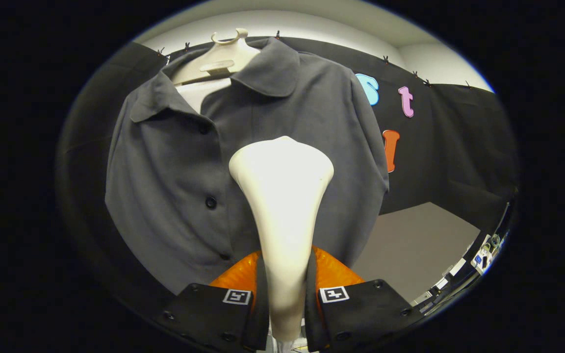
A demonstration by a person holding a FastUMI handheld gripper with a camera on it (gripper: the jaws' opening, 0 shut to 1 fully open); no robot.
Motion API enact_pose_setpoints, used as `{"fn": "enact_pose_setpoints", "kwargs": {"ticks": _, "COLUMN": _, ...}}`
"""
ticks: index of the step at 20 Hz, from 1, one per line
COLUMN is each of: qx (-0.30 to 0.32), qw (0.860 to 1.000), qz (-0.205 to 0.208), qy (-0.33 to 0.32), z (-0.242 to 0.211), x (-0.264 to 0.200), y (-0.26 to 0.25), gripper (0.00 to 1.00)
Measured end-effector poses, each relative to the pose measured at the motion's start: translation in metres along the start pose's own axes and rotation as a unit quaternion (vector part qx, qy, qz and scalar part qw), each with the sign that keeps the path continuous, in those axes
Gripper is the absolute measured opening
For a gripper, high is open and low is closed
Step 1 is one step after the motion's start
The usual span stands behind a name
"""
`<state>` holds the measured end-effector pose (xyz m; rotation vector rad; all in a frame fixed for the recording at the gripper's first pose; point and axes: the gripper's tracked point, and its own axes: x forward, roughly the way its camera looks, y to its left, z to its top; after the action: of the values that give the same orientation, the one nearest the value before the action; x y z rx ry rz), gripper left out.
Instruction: Iron the clothes twice with a garment steamer, once on the left side and once on the right side.
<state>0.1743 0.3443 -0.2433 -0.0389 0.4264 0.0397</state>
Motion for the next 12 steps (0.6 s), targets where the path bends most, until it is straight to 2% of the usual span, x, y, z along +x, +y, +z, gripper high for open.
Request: {"fn": "enact_pose_setpoints", "kwargs": {"ticks": 12, "qx": -0.025, "qw": 0.997, "qz": -0.002, "qy": 0.071, "z": -0.112, "x": 0.016, "y": -0.021, "gripper": 0.37}}
